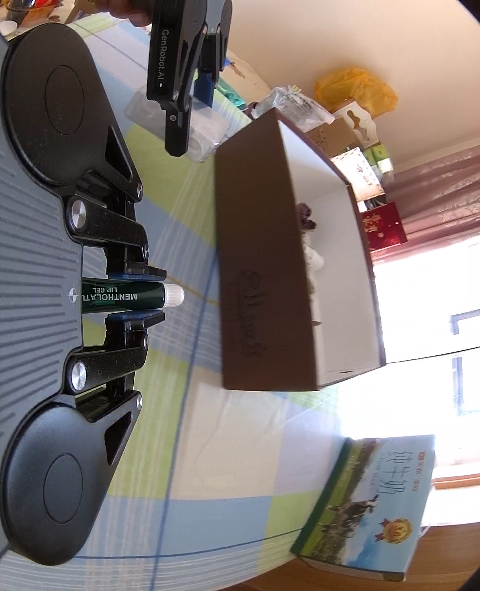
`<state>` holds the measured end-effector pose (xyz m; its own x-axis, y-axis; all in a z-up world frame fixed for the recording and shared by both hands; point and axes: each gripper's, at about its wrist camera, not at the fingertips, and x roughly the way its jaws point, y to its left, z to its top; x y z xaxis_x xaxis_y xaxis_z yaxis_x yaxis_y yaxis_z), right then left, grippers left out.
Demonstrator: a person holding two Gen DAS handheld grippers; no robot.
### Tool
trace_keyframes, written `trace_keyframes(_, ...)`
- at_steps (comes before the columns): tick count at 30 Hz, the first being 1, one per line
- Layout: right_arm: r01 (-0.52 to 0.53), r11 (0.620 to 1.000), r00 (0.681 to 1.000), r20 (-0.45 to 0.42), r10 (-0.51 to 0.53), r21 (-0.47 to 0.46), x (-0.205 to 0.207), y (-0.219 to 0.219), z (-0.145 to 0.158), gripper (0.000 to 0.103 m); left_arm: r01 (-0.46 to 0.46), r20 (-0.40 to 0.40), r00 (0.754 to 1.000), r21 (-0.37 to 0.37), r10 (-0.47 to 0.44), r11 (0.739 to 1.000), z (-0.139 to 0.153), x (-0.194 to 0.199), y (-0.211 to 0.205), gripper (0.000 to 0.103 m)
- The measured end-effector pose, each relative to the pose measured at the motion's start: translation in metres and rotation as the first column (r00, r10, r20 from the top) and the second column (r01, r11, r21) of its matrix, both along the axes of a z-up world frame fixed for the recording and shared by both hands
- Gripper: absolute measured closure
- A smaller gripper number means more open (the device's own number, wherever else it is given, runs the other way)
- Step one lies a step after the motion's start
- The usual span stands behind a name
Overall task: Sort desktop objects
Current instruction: 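Carry the floss pick box with the left tool while the right tool carries the lip gel into the box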
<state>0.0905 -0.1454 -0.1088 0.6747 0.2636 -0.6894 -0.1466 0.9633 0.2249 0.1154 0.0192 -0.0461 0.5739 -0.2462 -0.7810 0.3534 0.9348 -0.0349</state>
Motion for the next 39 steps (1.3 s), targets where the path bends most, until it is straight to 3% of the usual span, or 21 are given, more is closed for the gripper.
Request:
trace_keyframes(15, -0.02, 0.996, 0.998, 0.067, 0.014, 0.085, 0.053, -0.004, 0.04, 0.091, -0.035, 0.105, 0.994, -0.003, 0.035, 0.999, 0.035, 0.036, 0.016, 0.051)
trace_keyframes(26, -0.048, 0.998, 0.989, 0.142, 0.042, 0.04, 0.119, 0.006, 0.069, 0.09, -0.07, 0.185, 0.981, 0.026, 0.064, 0.997, 0.062, 0.094, 0.027, 0.051)
trace_keyframes(39, -0.013, 0.998, 0.996, 0.091, 0.018, -0.058, 0.198, 0.01, 0.049, 0.091, -0.078, 0.13, 0.989, 0.08, 0.067, 0.994, 0.042, 0.17, 0.028, 0.051)
